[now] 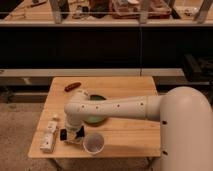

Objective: Place the eraser on the white sponge

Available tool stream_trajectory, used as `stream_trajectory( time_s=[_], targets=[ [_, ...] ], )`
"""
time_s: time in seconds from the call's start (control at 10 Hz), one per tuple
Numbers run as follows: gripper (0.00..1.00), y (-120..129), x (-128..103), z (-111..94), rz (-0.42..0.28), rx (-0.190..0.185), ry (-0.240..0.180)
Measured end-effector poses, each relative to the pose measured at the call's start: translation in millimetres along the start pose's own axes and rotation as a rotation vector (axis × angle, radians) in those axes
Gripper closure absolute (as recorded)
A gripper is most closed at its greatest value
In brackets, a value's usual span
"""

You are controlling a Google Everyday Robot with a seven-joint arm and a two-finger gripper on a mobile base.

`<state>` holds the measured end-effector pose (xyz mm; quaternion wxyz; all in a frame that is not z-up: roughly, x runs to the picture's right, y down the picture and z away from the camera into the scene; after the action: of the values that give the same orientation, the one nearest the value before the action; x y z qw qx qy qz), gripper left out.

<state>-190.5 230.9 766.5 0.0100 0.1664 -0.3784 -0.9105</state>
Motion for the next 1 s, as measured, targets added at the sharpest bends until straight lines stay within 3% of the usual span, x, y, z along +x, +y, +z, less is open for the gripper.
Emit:
stream_trajectory(
  time_s=[0.3,1.0],
  targets=[
    [0.22,-0.4,-0.1,0.5,-0.002,0.004,-0.002],
    [0.20,3.9,-4.7,-2.0,0.001,0.009,0.010]
  ],
)
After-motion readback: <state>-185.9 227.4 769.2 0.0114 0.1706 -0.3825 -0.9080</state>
